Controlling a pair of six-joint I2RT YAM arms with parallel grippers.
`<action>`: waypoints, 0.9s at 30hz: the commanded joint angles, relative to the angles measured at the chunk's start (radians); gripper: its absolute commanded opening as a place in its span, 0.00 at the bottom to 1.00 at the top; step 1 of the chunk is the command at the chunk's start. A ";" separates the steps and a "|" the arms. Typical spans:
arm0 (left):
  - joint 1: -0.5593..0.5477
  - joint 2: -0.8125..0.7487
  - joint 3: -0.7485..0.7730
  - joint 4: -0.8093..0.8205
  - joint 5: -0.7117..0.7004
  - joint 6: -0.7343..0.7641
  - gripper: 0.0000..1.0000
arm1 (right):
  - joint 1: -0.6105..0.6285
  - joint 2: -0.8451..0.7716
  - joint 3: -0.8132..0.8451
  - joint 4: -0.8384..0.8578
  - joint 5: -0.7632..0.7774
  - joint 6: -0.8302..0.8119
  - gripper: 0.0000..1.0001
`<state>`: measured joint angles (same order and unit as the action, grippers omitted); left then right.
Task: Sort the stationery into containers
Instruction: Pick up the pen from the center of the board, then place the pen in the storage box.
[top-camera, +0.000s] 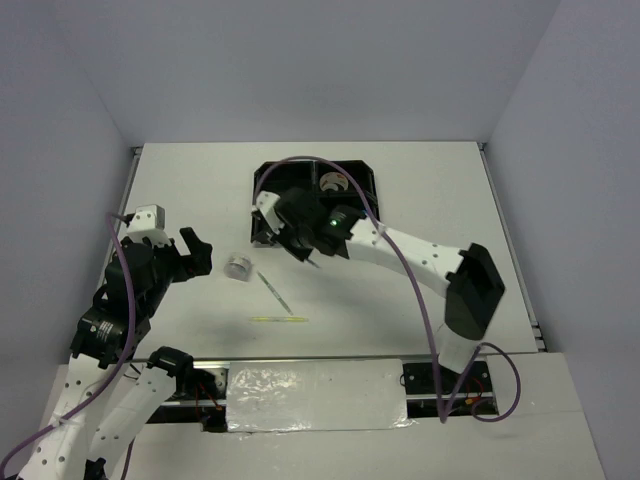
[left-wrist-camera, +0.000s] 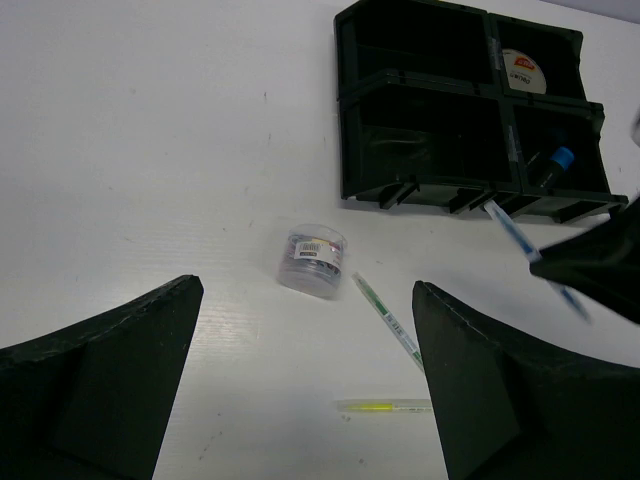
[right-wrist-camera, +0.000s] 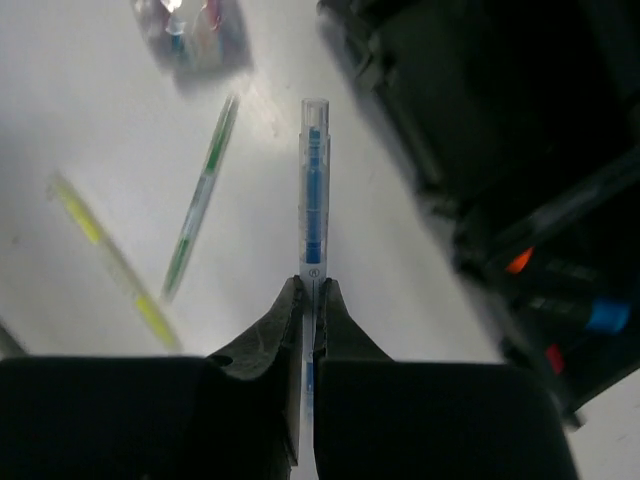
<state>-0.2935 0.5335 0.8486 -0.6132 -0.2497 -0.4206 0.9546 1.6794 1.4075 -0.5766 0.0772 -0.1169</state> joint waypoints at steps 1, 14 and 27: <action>-0.006 -0.009 0.003 0.029 -0.003 0.006 0.99 | -0.063 0.176 0.230 -0.055 -0.045 -0.262 0.00; -0.004 -0.010 0.001 0.043 0.040 0.023 0.99 | -0.195 0.612 0.789 -0.101 -0.079 -0.466 0.03; -0.004 -0.020 0.001 0.044 0.046 0.025 0.99 | -0.197 0.508 0.736 -0.072 -0.115 -0.374 0.55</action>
<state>-0.2935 0.5217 0.8486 -0.6121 -0.2211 -0.4175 0.7547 2.2971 2.1334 -0.6590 -0.0074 -0.5293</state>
